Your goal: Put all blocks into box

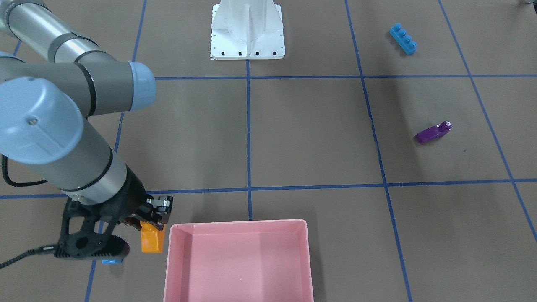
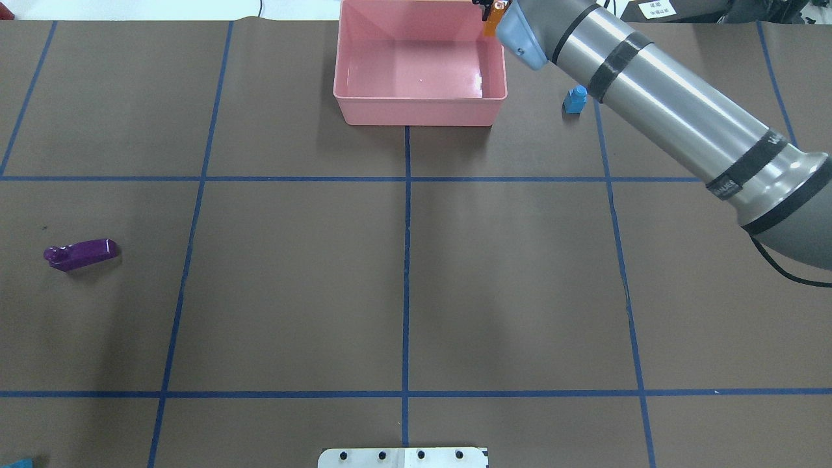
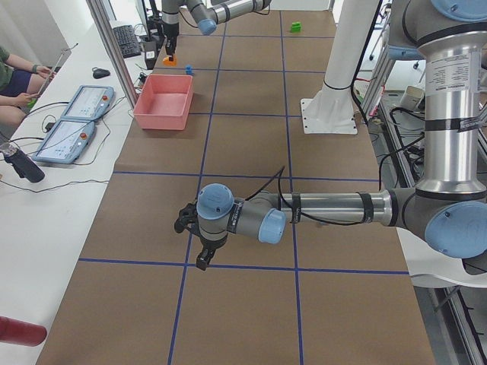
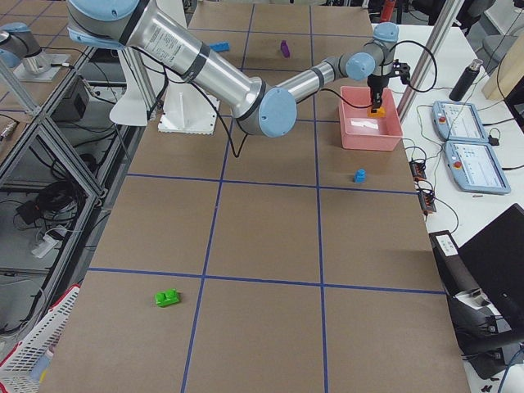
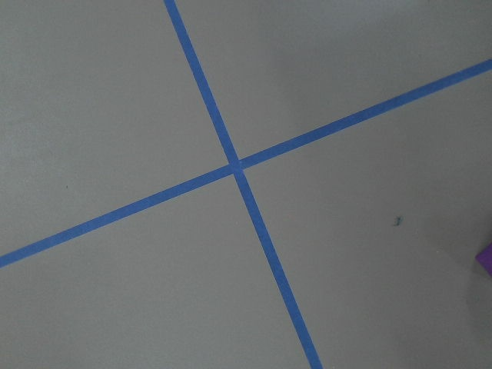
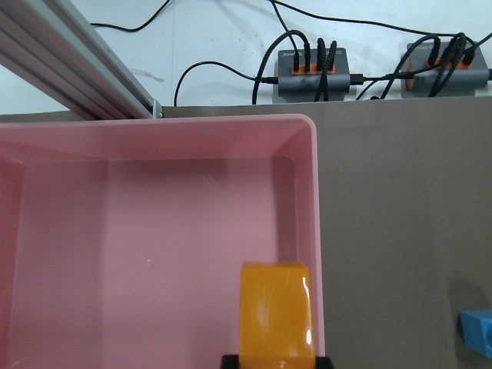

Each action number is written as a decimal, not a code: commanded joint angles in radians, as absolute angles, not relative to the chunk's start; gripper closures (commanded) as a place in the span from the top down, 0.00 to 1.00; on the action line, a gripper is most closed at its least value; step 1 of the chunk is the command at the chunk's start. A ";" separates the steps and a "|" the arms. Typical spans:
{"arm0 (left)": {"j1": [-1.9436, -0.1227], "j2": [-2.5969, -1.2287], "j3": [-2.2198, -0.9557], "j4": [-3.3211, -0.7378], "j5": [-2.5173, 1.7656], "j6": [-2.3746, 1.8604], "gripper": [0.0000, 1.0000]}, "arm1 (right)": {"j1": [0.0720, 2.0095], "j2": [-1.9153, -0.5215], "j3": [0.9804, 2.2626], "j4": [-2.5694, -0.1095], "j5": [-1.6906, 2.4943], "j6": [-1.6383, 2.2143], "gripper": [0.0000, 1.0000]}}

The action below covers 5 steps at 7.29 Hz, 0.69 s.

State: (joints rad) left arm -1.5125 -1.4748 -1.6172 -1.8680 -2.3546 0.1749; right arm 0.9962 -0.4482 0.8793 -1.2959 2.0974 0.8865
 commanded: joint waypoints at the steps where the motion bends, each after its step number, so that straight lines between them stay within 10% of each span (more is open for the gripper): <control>1: -1.513 -1.476 -1.617 -1.870 -2.355 0.175 1.00 | 0.927 -0.411 0.749 -1.160 2.024 0.943 0.00; 5: -1.511 -1.476 -1.618 -1.870 -2.355 0.175 1.00 | 0.890 -0.446 0.735 -1.141 1.956 0.940 0.00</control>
State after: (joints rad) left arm -1.5122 -1.4756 -1.6178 -1.8699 -2.3547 0.1749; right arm 0.8969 -0.4365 0.7361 -1.1432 1.9742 0.9426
